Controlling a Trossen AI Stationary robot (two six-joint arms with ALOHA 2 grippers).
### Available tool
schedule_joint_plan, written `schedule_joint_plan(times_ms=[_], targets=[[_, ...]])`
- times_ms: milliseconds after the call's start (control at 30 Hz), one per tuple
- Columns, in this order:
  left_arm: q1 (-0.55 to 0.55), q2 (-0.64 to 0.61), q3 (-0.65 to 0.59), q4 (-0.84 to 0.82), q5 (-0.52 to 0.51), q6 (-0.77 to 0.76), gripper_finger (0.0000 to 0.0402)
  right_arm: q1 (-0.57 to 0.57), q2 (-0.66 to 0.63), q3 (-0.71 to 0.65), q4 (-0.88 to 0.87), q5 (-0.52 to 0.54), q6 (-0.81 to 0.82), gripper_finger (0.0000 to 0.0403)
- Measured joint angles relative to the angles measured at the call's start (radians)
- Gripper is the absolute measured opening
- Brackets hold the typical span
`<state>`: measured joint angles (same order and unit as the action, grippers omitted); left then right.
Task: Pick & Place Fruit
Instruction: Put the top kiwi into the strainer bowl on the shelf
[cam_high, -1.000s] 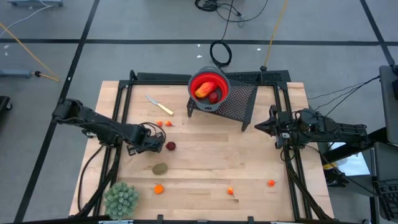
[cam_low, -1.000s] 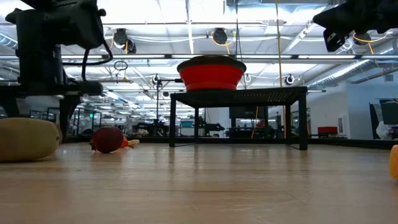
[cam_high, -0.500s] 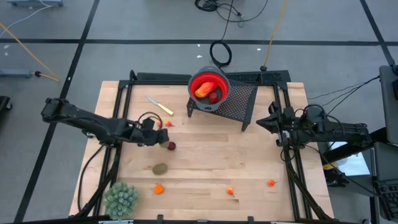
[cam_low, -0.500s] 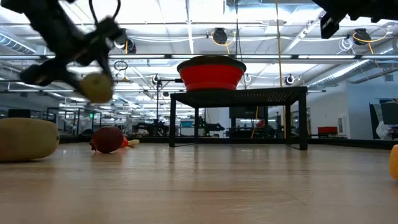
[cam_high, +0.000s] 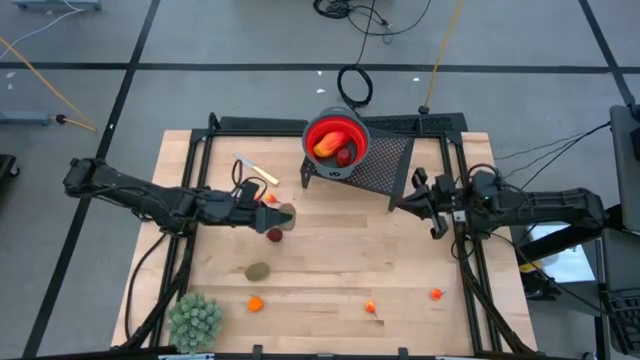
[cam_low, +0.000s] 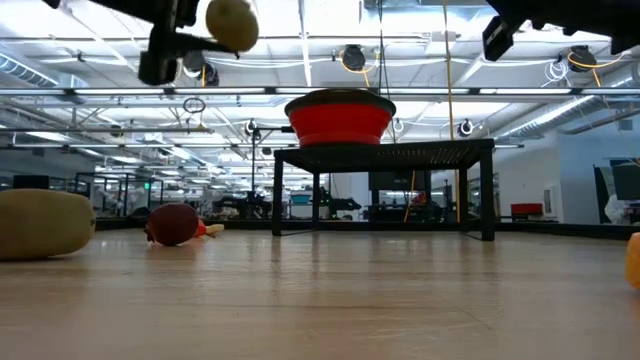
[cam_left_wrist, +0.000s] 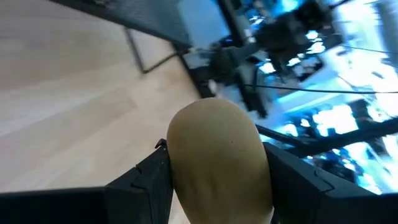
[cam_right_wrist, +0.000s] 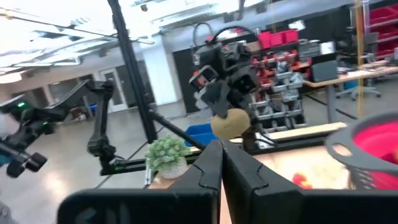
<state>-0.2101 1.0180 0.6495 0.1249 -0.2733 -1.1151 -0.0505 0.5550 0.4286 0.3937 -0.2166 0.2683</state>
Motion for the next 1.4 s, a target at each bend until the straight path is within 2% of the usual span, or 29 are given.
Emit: schedule_joint_plan(times_ms=[200,300,433,633,800,1067,1267,1400], targets=[[-0.018,0.059,0.0,0.19,0.01,-0.005,0.0207,0.0,0.079,-0.001,0.115,-0.054,-0.06,0.0018],[-0.02,0.115,0.009,0.301,0.011,-0.027,0.0207,0.0,0.105,-0.001,0.164,-0.091,-0.093,0.0029],[-0.024,0.216,0.071,0.357,0.01,-0.041,0.0207,0.0,0.128,-0.001,0.212,-0.136,-0.126,0.0044],[-0.028,0.382,0.234,0.344,0.059,-0.032,0.0207,0.0,0.146,-0.001,0.225,-0.164,-0.177,0.0069],[-0.028,0.499,0.39,0.337,0.12,0.025,0.0207,0.0,0.146,-0.001,0.226,-0.24,-0.194,0.0093],[-0.027,0.647,0.627,0.16,0.197,0.04,0.0207,0.0,0.147,0.009,0.219,-0.316,-0.203,0.014],[-0.025,0.734,0.737,0.131,0.257,0.038,0.0207,0.016,0.162,0.069,0.198,-0.372,-0.223,0.0185],[-0.025,0.753,0.763,0.132,0.273,0.033,0.0207,0.047,0.184,0.109,0.151,-0.392,-0.268,0.022]])
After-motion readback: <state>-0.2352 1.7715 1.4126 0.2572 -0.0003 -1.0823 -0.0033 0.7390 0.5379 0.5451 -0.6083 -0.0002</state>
